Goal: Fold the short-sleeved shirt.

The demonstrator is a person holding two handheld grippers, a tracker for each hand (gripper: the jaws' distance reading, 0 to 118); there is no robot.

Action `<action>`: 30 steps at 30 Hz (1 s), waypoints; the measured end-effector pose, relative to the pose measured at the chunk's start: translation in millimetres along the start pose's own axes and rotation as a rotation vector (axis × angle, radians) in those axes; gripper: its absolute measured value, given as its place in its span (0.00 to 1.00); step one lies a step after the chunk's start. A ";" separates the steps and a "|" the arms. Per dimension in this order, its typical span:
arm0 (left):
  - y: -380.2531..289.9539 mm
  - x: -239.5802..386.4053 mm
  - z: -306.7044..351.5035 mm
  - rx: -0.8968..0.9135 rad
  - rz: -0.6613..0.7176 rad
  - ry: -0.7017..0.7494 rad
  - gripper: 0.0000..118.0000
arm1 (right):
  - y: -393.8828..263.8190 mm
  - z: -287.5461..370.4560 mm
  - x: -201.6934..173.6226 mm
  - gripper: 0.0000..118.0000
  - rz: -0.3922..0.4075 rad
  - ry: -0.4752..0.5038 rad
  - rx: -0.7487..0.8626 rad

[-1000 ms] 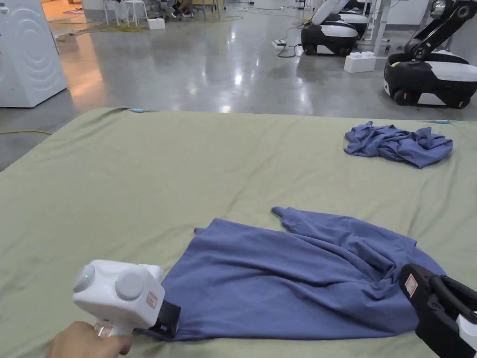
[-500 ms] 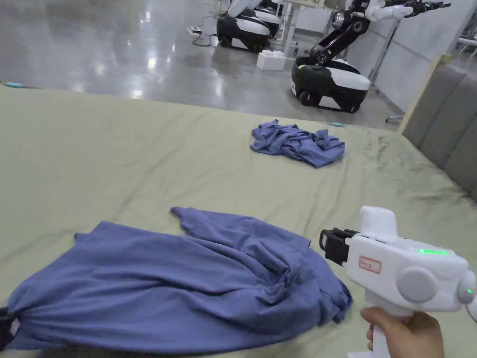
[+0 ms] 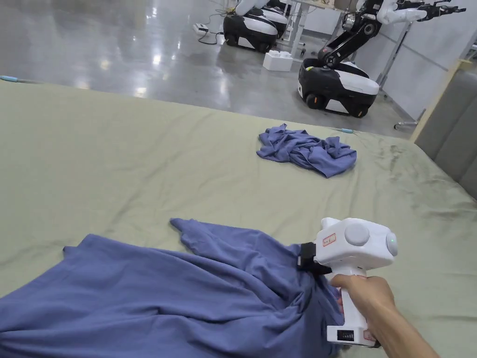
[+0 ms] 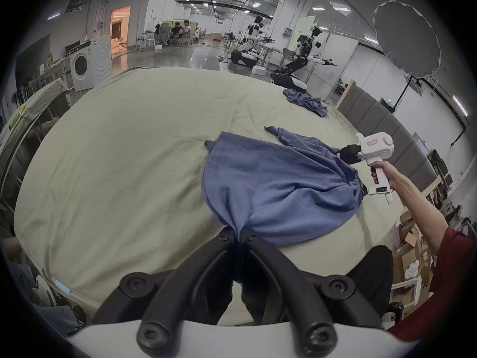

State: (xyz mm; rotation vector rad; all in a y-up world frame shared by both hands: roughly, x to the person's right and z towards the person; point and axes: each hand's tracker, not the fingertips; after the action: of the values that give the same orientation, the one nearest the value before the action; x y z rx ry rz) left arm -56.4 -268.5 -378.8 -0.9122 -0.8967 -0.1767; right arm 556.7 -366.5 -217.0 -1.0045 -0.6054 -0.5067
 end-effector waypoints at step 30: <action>177.1 -88.4 101.0 0.423 0.139 -0.142 0.03 | 2.8 291.9 10.4 0.05 -0.313 0.272 0.625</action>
State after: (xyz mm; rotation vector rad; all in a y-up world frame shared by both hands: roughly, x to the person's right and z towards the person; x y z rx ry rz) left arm -87.0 -102.0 -522.8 -0.5927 -0.9519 0.1947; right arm 498.4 -107.7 -94.7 -0.2414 -0.6226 -0.6616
